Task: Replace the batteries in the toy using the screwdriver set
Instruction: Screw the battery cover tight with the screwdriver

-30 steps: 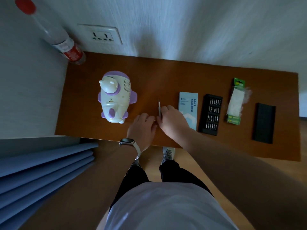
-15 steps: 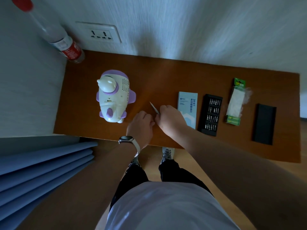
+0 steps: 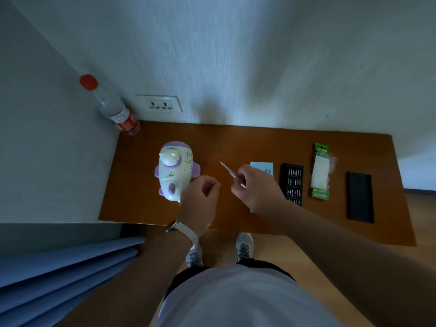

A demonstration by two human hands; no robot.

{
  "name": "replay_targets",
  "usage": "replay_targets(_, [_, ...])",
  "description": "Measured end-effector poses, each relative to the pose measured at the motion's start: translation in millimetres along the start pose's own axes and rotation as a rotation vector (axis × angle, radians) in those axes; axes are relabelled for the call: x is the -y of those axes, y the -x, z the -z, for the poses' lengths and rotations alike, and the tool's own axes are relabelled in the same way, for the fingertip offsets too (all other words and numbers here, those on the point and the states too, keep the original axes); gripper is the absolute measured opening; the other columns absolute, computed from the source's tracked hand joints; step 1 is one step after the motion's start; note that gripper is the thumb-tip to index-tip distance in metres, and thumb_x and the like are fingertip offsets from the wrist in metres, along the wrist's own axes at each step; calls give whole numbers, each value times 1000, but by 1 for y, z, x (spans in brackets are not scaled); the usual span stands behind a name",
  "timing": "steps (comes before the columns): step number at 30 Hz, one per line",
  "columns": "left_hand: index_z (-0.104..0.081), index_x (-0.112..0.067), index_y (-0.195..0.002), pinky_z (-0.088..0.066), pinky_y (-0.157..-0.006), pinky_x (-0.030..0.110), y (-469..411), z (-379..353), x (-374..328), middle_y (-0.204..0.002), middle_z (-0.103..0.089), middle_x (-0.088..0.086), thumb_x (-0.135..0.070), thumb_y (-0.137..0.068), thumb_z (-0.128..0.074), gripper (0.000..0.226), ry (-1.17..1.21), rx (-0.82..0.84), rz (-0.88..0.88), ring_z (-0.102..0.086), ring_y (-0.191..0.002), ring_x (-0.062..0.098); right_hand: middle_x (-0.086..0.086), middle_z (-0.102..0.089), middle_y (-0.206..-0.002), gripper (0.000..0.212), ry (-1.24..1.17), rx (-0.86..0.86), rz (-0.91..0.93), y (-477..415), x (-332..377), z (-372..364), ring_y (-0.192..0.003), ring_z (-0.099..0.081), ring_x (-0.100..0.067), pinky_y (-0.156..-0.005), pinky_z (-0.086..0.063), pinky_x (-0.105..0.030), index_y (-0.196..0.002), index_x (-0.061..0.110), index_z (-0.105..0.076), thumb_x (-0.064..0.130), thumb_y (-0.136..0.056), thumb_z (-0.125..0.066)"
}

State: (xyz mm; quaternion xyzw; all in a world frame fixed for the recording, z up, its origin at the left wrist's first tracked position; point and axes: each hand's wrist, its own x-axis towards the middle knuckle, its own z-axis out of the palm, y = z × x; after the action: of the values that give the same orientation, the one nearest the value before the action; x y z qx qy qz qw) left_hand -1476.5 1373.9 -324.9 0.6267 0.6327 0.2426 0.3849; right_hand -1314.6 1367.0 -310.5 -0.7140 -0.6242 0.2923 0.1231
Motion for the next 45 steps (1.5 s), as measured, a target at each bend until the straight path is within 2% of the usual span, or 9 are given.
replay_targets(8, [-72,-25,-96,-56,-73,18,-10,54,-55,-87,-74,-7,-16,-92,-68,10,377,-40,110,-70,-87,9,9,-53,-77,10,-23,-123,109,21,36,63,-67,-52,-8,-57,-44,-23,-92,23,-53,33,-94,-56])
replay_targets(14, [-73,-25,-95,-50,-54,18,-3,94,-91,-86,-76,-4,-8,-96,-61,22,630,28,50,-73,-82,18,13,-48,-66,16,-113,-246,272,37,61,85,-58,-47,-6,-50,-33,-18,-83,29,-49,25,-89,-63])
replay_targets(17, [-74,-21,-100,-54,-60,29,1,110,-100,-87,-76,-5,-6,-96,-59,21,723,37,37,-73,-87,19,14,-49,-66,16,-161,-306,330,44,71,88,-57,-49,-7,-49,-34,-17,-83,28,-52,23,-88,-66])
replay_targets(21, [-77,-20,-92,-52,-64,42,3,125,-101,-87,-74,7,-3,-94,-63,23,847,41,23,-67,-93,51,13,-50,-66,11,-161,-361,396,52,84,92,-66,-53,-12,-49,-41,-20,-85,29,-54,26,-87,-64])
replay_targets(24, [-76,-25,-85,-51,-65,62,5,134,-103,-91,-71,13,-4,-91,-67,23,868,46,2,-61,-92,63,15,-50,-67,7,-192,-390,446,58,92,94,-65,-53,-10,-51,-44,-22,-85,31,-53,37,-86,-55])
replay_targets(27, [-75,-25,-84,-45,-61,80,10,143,-104,-91,-70,16,-22,-77,-77,8,878,81,-7,-60,-88,65,16,-50,-68,7,-191,-412,495,61,98,95,-64,-51,-9,-52,-43,-22,-85,32,-52,40,-86,-52])
replay_targets(29, [-74,-23,-86,-38,-54,85,12,148,-104,-91,-69,16,-32,-68,-79,20,874,103,-2,-60,-84,66,17,-49,-68,6,-198,-418,521,63,100,95,-62,-51,-10,-50,-42,-21,-85,31,-53,37,-86,-54])
replay_targets(41, [-76,-21,-84,-44,-70,80,12,153,-108,-85,-70,14,-29,-67,-80,19,891,191,-24,-61,-92,64,12,-53,-70,10,-122,-485,569,69,101,101,-61,-48,-10,-51,-41,-21,-86,21,-59,31,-85,-57])
replay_targets(45, [-75,-18,-83,-41,-60,82,10,158,-108,-91,-69,25,-30,-64,-82,23,849,219,-30,-61,-87,66,13,-53,-75,12,-67,-489,603,70,99,104,-63,-46,-7,-54,-40,-17,-87,17,-62,28,-87,-57])
